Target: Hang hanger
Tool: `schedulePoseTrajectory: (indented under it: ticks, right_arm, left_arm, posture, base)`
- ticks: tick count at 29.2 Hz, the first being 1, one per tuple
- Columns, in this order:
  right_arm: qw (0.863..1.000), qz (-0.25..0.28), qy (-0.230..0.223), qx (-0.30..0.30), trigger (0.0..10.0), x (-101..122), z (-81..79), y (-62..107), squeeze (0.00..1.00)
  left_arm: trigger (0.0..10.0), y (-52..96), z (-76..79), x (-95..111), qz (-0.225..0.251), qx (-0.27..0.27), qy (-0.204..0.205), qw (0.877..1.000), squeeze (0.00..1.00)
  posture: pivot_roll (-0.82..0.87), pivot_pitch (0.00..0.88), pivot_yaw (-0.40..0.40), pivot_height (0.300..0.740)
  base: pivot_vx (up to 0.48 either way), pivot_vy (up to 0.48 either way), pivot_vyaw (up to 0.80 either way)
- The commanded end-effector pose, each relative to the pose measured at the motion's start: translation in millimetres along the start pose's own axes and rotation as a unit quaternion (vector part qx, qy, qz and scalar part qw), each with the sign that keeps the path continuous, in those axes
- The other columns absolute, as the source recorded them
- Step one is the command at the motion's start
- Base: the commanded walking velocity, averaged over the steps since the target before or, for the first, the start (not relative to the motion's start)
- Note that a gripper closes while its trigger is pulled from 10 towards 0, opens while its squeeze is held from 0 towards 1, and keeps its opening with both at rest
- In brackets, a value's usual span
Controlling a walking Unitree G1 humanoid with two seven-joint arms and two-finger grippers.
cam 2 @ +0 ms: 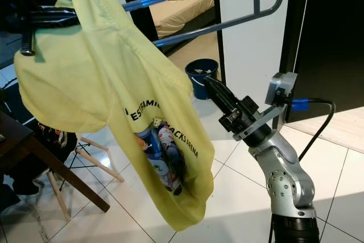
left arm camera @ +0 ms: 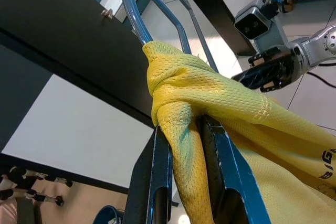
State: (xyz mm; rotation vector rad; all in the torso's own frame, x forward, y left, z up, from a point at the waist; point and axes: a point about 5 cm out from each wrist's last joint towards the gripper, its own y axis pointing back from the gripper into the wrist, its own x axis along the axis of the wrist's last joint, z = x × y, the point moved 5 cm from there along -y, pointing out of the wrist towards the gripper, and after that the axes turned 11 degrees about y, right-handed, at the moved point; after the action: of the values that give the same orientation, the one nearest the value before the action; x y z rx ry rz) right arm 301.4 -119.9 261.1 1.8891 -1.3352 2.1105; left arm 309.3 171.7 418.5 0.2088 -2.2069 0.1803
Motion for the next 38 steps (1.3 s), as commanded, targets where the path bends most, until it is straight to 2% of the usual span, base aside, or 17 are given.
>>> schedulePoseTrajectory:
  ticks: [1,2,3,4,5,6,7,14,15,16,18,19,29,30,32,33,38]
  right_arm:
    - [0.998,0.035,-0.036,0.035,10.0,8,-12.1,-3.0,1.00]
    - [0.998,0.035,-0.036,0.035,10.0,8,-12.1,-3.0,1.00]
    - [0.994,0.057,-0.061,0.071,10.0,13,-20.4,-3.5,1.00]
    - [0.994,0.057,-0.061,0.071,10.0,13,-20.4,-3.5,1.00]
    - [0.987,0.078,-0.085,0.109,10.0,18,-27.7,-1.6,1.00]
    - [0.987,0.078,-0.085,0.109,10.0,18,-27.7,-1.6,1.00]
    - [0.982,0.084,-0.096,0.137,10.0,20,-32.1,0.3,1.00]
    - [0.979,0.082,-0.098,0.159,10.0,20,-35.6,1.2,1.00]
    - [0.978,0.075,-0.094,0.170,10.0,18,-37.2,0.4,1.00]
    - [0.980,0.060,-0.081,0.172,10.0,12,-37.5,-2.1,0.95]
    - [0.980,0.060,-0.081,0.172,10.0,12,-37.5,-2.1,0.95]
    - [0.980,0.050,-0.074,0.176,10.0,9,-38.5,-3.4,0.00]
    - [0.976,0.043,-0.083,0.198,10.0,10,-43.6,2.1,0.00]
    - [0.974,0.046,-0.087,0.204,4.1,12,-44.2,3.8,0.00]
    - [0.974,0.046,-0.087,0.204,4.1,12,-44.2,3.8,0.00]
    - [0.972,0.054,-0.092,0.210,0.0,15,-44.7,5.8,0.00]
    - [0.970,0.063,-0.096,0.213,0.0,19,-44.5,8.3,0.00]
  left_arm:
    - [10.0,3.1,1.2,6,0.018,0.000,0.001,1.000,0.00]
    - [10.0,3.1,1.2,6,0.018,0.000,0.001,1.000,0.00]
    - [10.0,-0.3,5.7,10,0.031,-0.013,0.007,0.999,0.00]
    - [10.0,-0.3,5.7,10,0.031,-0.013,0.007,0.999,0.00]
    - [10.0,-5.0,11.9,16,0.043,-0.028,0.010,0.999,0.00]
    - [10.0,-5.0,11.9,16,0.043,-0.028,0.010,0.999,0.00]
    - [10.0,-8.3,16.5,20,0.052,-0.040,0.011,0.998,0.00]
    - [10.0,-9.7,18.8,27,0.061,-0.048,0.011,0.997,0.00]
    - [10.0,-10.1,19.5,33,0.068,-0.053,0.010,0.996,0.00]
    - [10.0,-10.2,20.0,37,0.074,-0.057,0.009,0.996,0.00]
    - [10.0,-10.2,20.0,37,0.074,-0.057,0.009,0.996,0.00]
    - [10.0,-9.9,20.4,39,0.077,-0.060,0.009,0.995,0.00]
    - [10.0,-7.4,21.9,40,0.078,-0.057,0.010,0.995,0.00]
    - [10.0,-6.7,22.6,40,0.078,-0.056,0.012,0.995,0.00]
    - [10.0,-6.7,22.6,40,0.078,-0.056,0.012,0.995,0.00]
    - [10.0,-5.2,22.6,40,0.078,-0.053,0.012,0.995,0.00]
    - [10.0,-2.9,21.8,40,0.078,-0.049,0.012,0.996,0.00]
  posture:
    - [-0.07,0.000,0.181,0.740]
    - [-0.07,0.000,0.181,0.740]
    - [-0.07,0.000,0.180,0.740]
    - [-0.07,0.000,0.180,0.740]
    - [-0.06,0.000,0.177,0.740]
    - [-0.06,0.000,0.177,0.740]
    - [-0.06,0.000,0.177,0.740]
    - [-0.06,0.000,0.179,0.740]
    - [-0.06,0.000,0.179,0.740]
    - [-0.05,0.000,0.178,0.740]
    - [-0.05,0.000,0.178,0.740]
    - [-0.05,0.000,0.178,0.740]
    - [-0.05,0.000,0.185,0.740]
    - [-0.05,0.000,0.184,0.740]
    - [-0.05,0.000,0.184,0.740]
    - [-0.06,0.000,0.185,0.740]
    - [-0.06,0.000,0.186,0.740]
  base:
    - [0.000,0.000,0.00]
    - [0.000,0.000,0.00]
    - [0.000,0.000,0.00]
    - [0.000,0.000,0.00]
    - [0.000,0.000,0.00]
    - [0.000,0.000,0.00]
    - [0.000,0.000,0.00]
    - [0.000,0.000,0.00]
    - [0.000,0.000,0.00]
    - [0.000,0.000,0.00]
    - [0.000,0.000,0.00]
    - [0.000,0.000,0.00]
    - [0.000,0.000,0.00]
    - [0.000,0.000,0.00]
    - [0.000,0.000,0.00]
    - [0.000,0.000,0.00]
    - [0.000,0.000,0.00]
